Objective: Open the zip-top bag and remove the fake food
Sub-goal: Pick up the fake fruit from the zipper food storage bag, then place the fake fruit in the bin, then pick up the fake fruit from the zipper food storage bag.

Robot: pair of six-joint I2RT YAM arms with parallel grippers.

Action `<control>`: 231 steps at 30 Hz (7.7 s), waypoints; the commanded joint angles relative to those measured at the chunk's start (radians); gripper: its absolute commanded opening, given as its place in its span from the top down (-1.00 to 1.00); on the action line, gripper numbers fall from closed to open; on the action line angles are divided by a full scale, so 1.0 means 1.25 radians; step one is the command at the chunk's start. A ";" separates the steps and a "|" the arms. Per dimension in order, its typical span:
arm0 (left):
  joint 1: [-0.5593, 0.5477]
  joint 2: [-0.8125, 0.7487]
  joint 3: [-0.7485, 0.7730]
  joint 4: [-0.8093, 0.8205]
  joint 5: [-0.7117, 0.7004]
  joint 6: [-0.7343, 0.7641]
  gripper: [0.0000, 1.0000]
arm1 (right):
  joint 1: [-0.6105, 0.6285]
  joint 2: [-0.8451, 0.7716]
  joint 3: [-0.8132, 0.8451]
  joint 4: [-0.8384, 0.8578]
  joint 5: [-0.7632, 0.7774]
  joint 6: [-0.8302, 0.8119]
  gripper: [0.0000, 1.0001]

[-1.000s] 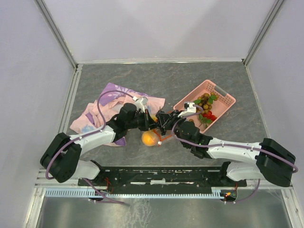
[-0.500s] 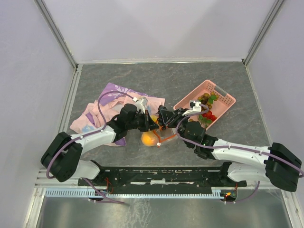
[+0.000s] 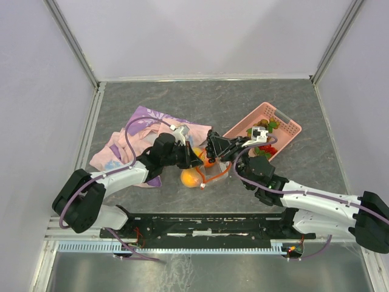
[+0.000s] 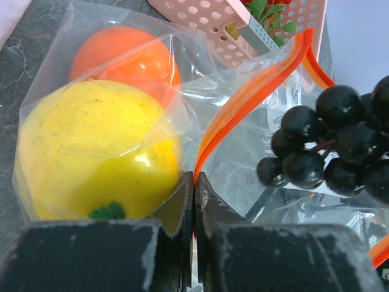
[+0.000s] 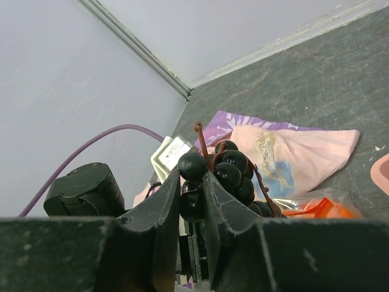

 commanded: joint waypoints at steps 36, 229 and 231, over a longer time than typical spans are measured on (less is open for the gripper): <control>-0.001 0.009 -0.012 -0.011 -0.021 0.046 0.95 | -0.108 -0.241 0.060 -0.122 0.128 -0.204 0.43; 0.349 -0.126 -0.113 0.120 0.186 -0.038 0.14 | -0.176 0.385 0.266 -0.391 -0.654 -0.168 0.05; 0.349 -0.130 -0.116 0.103 0.186 -0.028 0.13 | -0.176 0.392 0.267 -0.382 -0.660 -0.165 0.05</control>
